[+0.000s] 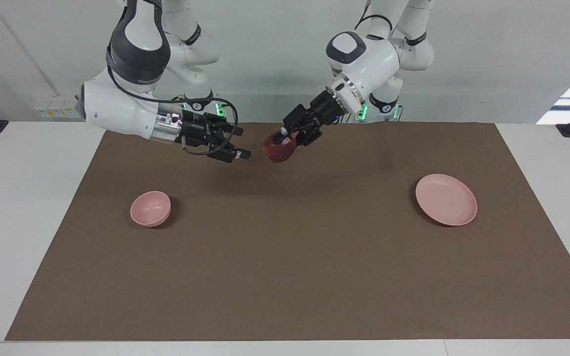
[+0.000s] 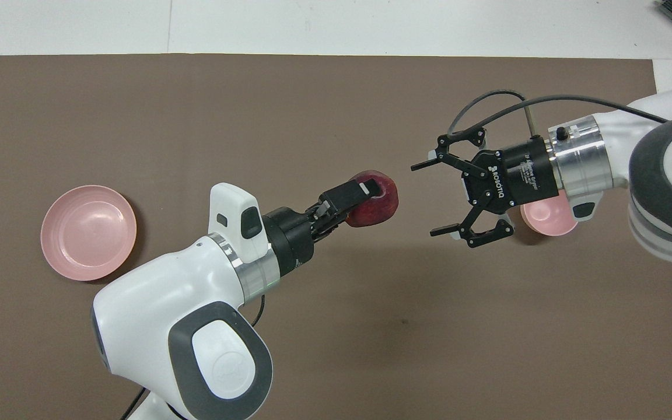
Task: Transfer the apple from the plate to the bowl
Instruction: 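Close the right gripper on the apple held by the left gripper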
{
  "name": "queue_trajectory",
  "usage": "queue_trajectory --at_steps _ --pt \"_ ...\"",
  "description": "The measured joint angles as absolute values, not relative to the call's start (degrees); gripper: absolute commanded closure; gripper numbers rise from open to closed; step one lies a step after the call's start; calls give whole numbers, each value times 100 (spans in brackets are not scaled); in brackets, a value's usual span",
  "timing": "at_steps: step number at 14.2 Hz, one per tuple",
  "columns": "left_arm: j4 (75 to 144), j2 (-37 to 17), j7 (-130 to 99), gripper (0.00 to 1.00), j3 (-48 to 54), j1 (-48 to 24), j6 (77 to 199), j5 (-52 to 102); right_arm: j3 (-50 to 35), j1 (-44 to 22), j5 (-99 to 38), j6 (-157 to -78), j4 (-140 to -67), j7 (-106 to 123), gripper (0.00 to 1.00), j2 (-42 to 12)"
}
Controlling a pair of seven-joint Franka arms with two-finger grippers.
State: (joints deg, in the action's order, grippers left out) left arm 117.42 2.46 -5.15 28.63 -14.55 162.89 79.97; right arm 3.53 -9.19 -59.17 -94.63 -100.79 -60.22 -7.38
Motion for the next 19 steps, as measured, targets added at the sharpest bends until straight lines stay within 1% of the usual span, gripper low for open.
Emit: queue_trajectory --at_steps 6,11,19 --pt "11740 246 -515 100 2877 -1455 16322 7997 348 -1150 -5921 -9810 -10095 -5933 0 -739" --pt "11740 246 -515 100 2890 -1455 16324 7997 342 -1496 -5926 -10261 -10096 -5907 0 -760" --pt "11740 246 -515 100 2911 -1455 16324 7997 342 -1633 -5927 -10341 -10095 -5905 0 -776"
